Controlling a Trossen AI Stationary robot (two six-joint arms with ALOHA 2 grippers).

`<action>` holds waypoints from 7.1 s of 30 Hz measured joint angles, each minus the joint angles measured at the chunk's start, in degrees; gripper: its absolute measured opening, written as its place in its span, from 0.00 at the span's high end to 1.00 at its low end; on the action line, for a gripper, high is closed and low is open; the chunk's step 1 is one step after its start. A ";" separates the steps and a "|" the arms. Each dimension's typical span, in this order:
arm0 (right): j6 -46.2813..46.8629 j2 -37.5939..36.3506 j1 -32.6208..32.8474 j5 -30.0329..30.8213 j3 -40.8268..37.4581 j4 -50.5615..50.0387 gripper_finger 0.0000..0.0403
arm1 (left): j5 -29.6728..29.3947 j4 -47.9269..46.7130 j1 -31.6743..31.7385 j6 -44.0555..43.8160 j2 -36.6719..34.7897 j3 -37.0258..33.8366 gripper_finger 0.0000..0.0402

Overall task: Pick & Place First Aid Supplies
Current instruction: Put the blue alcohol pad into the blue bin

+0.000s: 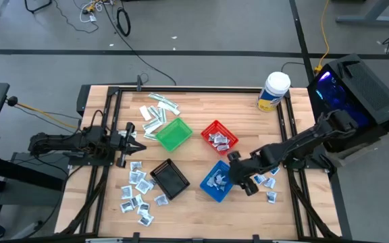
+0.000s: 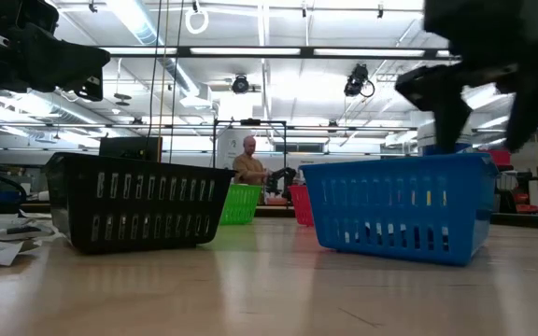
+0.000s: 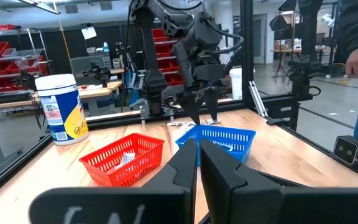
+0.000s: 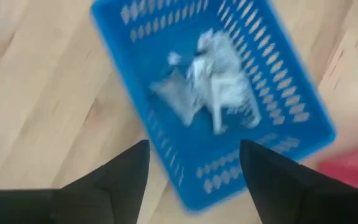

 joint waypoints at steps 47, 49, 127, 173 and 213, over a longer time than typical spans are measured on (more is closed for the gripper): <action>8.60 -7.79 8.50 -2.92 -11.08 -9.90 0.14 | 0.00 0.00 0.01 0.00 -0.01 0.01 0.94; 11.92 -7.74 8.93 -3.14 -11.08 -10.32 0.14 | 0.00 -0.01 0.01 0.00 0.00 0.01 0.94; 77.37 -4.11 9.79 0.09 -15.08 -8.54 0.14 | 0.00 -0.01 0.00 0.00 0.00 0.02 0.94; 77.57 -1.16 9.79 0.63 -15.88 -6.48 0.47 | 0.00 -0.01 0.00 0.00 0.00 0.00 0.94; 35.84 0.29 5.96 9.26 5.40 7.53 0.47 | 0.00 -0.01 0.00 0.00 -0.02 0.00 0.94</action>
